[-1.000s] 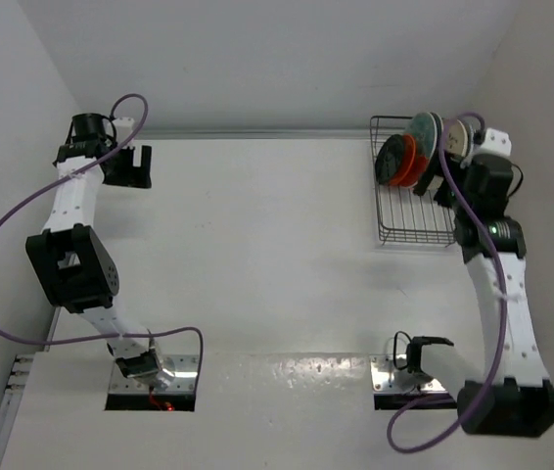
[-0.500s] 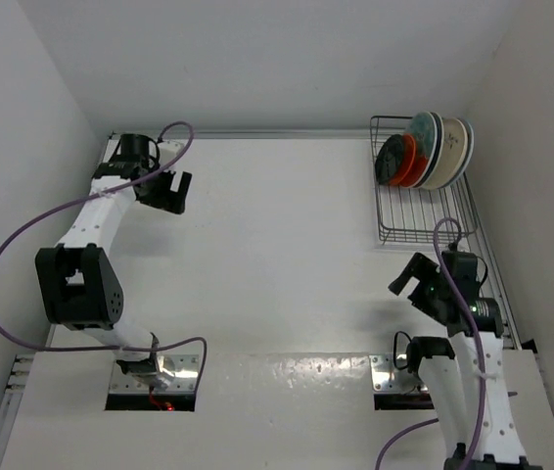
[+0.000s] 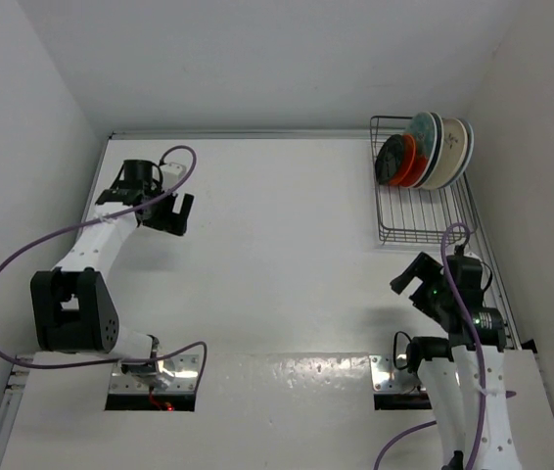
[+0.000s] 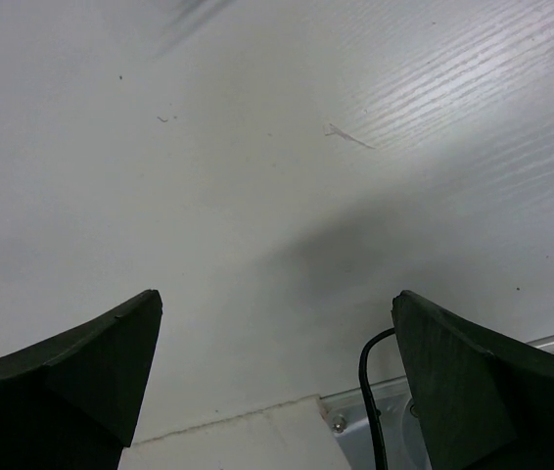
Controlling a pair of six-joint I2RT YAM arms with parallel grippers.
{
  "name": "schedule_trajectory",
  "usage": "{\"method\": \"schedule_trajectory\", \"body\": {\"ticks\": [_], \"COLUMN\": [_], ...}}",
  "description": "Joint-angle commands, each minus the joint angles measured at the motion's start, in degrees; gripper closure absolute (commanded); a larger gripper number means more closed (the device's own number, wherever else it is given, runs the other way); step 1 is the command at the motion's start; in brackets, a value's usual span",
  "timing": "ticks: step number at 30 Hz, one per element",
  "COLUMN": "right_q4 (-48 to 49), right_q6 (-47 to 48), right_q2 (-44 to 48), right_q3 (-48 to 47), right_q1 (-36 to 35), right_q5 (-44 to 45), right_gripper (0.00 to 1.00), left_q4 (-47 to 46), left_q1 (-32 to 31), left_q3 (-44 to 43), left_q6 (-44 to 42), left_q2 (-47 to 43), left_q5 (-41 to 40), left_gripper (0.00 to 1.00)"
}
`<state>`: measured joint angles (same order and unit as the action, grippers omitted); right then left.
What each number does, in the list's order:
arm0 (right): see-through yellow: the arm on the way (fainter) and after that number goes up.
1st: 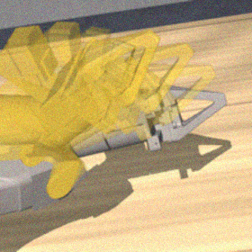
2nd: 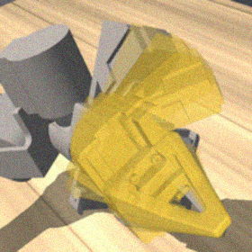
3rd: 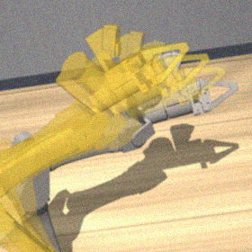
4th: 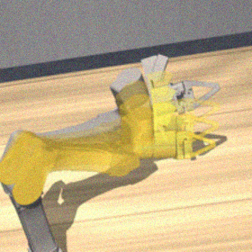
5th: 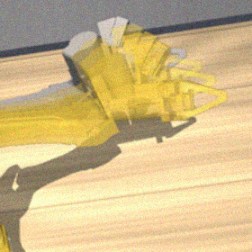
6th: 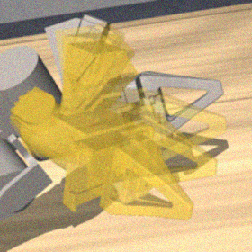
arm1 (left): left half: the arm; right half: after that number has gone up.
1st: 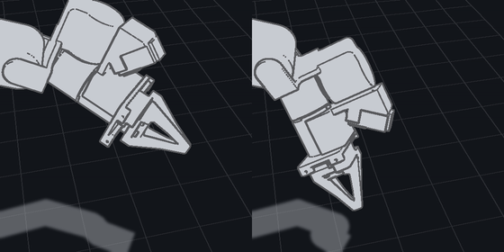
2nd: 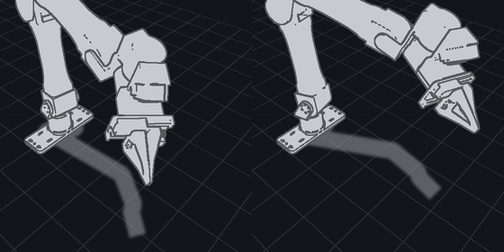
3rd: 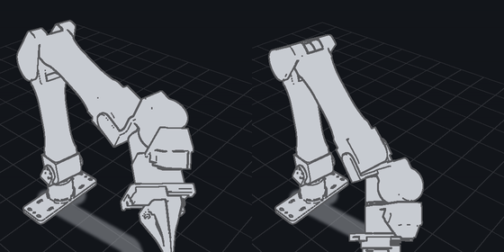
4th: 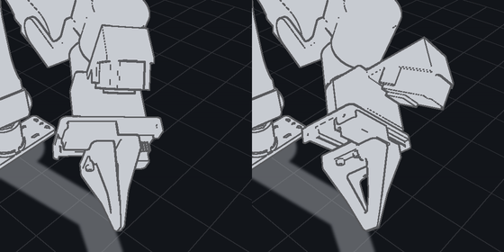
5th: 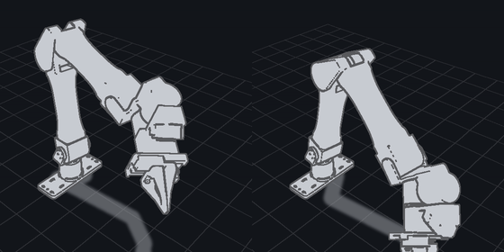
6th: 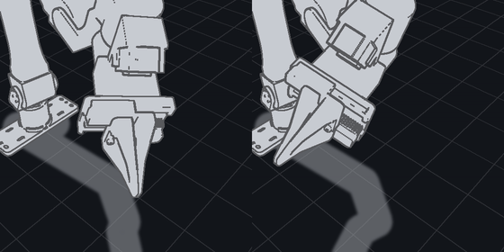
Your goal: Load the plates into the dish rack
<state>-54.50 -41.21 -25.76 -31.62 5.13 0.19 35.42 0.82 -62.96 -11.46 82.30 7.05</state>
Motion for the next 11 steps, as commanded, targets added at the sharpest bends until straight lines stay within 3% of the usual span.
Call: {"method": "schedule_trajectory", "body": {"ticks": [1, 11], "right_q4": [0.6, 1.9], "right_q6": [-0.3, -0.4], "right_q2": [-1.7, 0.6], "right_q3": [-0.4, 0.5], "right_q1": [0.1, 0.1], "right_q5": [0.1, 0.2], "right_gripper": [0.00, 0.00], "left_q4": [-3.3, -4.3], "left_q1": [-0.5, -1.5], "left_q3": [1.6, 2.1], "left_q6": [1.3, 2.3], "left_q2": [-3.4, -2.8], "left_q5": [1.1, 3.5], "left_gripper": [0.01, 0.01]}}
